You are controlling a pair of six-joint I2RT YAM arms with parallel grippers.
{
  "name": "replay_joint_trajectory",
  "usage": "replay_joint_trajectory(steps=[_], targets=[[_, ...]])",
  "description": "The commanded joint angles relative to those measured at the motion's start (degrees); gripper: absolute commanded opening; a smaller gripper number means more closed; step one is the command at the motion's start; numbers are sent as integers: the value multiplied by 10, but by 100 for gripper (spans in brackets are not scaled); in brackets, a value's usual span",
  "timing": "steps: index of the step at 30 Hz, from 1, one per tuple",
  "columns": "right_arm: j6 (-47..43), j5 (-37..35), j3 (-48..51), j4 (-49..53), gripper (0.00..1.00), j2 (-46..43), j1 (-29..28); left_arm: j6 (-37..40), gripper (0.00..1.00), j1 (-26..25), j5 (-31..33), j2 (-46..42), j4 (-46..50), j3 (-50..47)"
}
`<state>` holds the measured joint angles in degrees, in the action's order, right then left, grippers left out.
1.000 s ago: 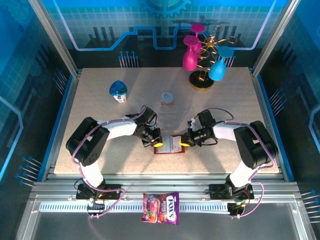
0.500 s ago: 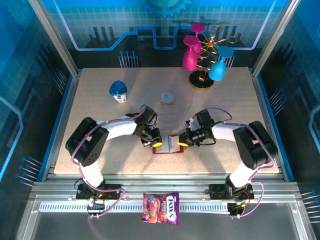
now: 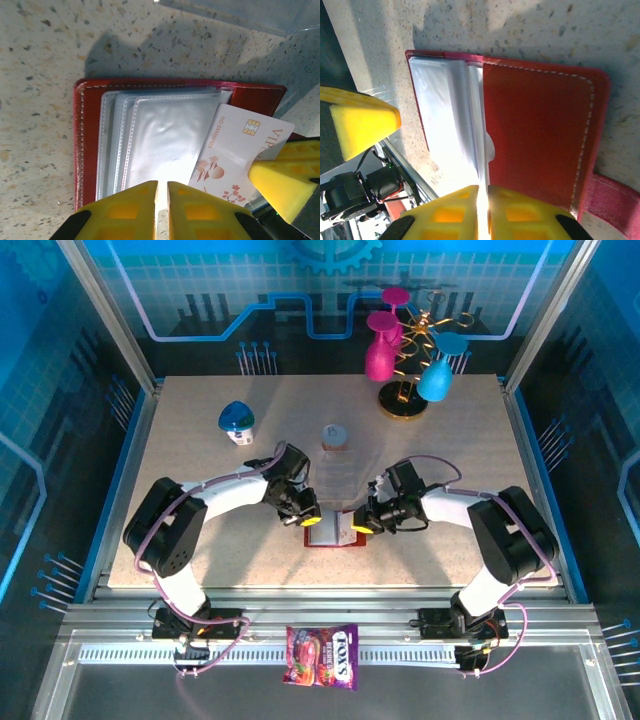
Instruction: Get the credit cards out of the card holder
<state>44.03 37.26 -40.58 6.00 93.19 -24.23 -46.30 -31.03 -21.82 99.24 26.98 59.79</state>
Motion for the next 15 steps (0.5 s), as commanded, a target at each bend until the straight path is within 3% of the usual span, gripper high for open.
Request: replay_joint_trajectory(steps=[1, 15], targets=[[13, -17, -2, 19, 14, -15, -14, 20, 14, 10, -3, -19, 26, 13], [11, -60, -22, 73, 9, -35, -25, 28, 13, 23, -6, -13, 24, 6]])
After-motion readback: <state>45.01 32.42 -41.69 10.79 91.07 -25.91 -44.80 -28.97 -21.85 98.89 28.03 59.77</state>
